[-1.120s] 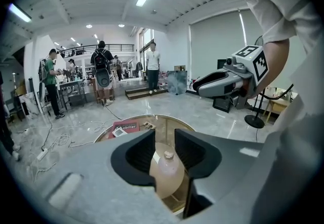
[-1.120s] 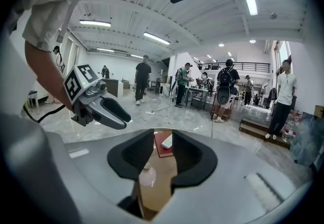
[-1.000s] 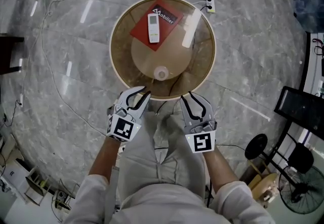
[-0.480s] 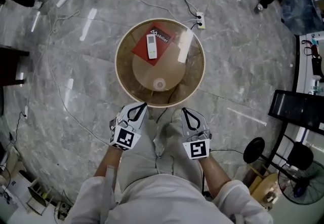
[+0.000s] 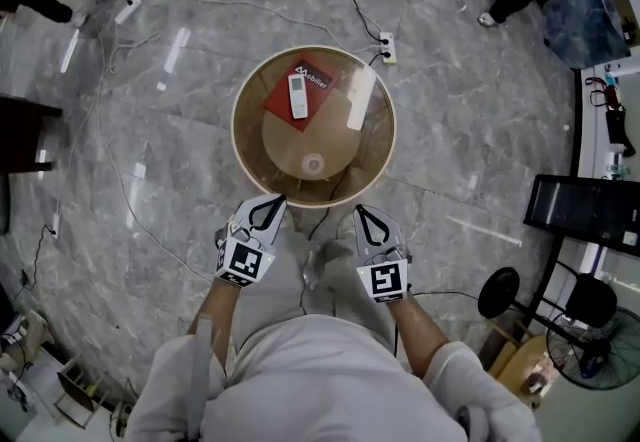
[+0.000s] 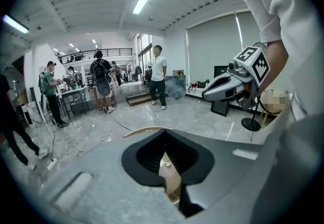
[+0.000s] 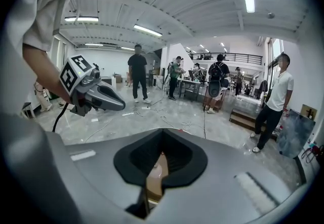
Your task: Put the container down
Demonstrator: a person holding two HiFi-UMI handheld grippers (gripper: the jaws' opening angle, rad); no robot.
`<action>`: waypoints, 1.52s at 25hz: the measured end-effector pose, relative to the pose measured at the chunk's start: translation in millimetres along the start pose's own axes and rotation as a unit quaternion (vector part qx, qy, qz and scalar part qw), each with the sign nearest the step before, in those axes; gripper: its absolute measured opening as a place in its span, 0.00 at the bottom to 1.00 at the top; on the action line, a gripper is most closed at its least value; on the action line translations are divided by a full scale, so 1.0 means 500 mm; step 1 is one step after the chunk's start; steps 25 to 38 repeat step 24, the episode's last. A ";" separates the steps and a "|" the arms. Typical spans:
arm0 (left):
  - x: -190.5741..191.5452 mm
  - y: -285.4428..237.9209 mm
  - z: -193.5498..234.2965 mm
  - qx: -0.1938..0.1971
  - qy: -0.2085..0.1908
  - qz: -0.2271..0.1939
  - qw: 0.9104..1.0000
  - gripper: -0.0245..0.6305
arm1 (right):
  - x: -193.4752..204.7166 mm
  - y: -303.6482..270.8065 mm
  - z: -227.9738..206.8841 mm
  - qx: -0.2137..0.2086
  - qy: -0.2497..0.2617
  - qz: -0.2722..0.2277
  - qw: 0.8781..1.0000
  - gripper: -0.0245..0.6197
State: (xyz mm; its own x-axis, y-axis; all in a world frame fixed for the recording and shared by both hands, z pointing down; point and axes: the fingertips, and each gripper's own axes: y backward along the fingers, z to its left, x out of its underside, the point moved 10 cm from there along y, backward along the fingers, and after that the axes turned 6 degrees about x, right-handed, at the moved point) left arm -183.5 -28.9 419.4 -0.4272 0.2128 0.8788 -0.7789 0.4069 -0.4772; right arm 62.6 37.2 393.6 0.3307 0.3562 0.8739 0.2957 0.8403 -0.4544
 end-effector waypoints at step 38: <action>-0.009 0.005 0.003 0.014 -0.005 0.012 1.000 0.05 | -0.005 0.013 0.008 -0.001 0.024 0.006 1.000 0.05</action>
